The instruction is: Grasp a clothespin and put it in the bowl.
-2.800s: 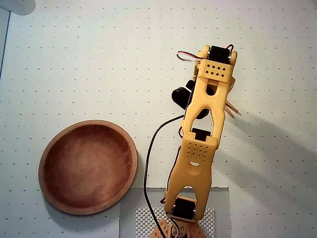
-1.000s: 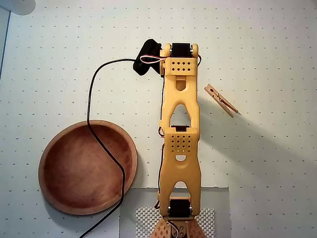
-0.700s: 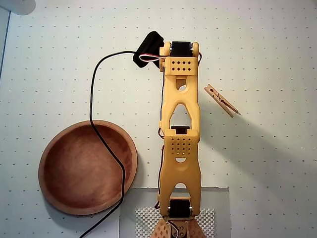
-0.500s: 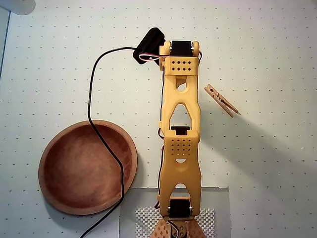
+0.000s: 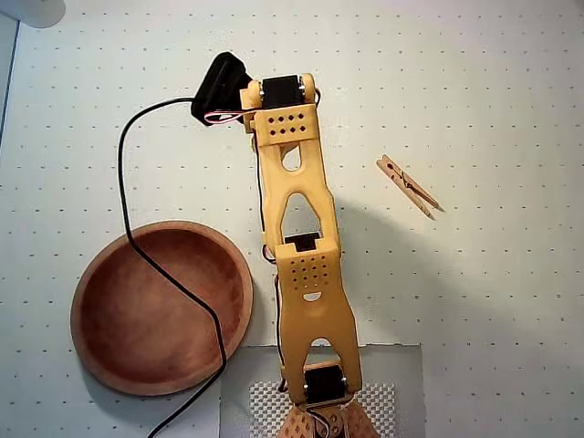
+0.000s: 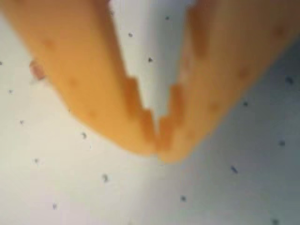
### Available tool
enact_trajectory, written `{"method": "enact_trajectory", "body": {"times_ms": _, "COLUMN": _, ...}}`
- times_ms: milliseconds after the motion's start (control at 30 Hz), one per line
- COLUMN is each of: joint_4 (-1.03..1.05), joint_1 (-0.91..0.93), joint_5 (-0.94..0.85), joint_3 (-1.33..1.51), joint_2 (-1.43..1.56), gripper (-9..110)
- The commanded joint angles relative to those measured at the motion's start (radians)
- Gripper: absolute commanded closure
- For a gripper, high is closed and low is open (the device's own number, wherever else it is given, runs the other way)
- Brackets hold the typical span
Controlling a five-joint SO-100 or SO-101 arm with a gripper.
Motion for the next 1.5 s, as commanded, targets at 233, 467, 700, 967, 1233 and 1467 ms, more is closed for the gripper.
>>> {"method": "enact_trajectory", "body": {"times_ms": 233, "joint_4": 0.026, "joint_1": -0.058, "joint_5": 0.19, "joint_3": -0.064, "joint_2": 0.025, "gripper": 104}}
{"method": "enact_trajectory", "body": {"times_ms": 467, "joint_4": 0.025, "joint_1": -0.072, "joint_5": 0.31, "joint_3": -0.054, "joint_2": 0.023, "gripper": 104}}
{"method": "enact_trajectory", "body": {"times_ms": 700, "joint_4": 0.026, "joint_1": -0.069, "joint_5": 0.359, "joint_3": -0.052, "joint_2": 0.026, "gripper": 104}}
{"method": "enact_trajectory", "body": {"times_ms": 967, "joint_4": 0.025, "joint_1": -0.054, "joint_5": 0.37, "joint_3": -0.054, "joint_2": 0.025, "gripper": 104}}
{"method": "enact_trajectory", "body": {"times_ms": 1233, "joint_4": 0.025, "joint_1": -0.083, "joint_5": 0.537, "joint_3": -0.058, "joint_2": 0.025, "gripper": 104}}
{"method": "enact_trajectory", "body": {"times_ms": 1467, "joint_4": -0.052, "joint_1": -0.1, "joint_5": 0.666, "joint_3": -0.052, "joint_2": 0.012, "gripper": 104}}
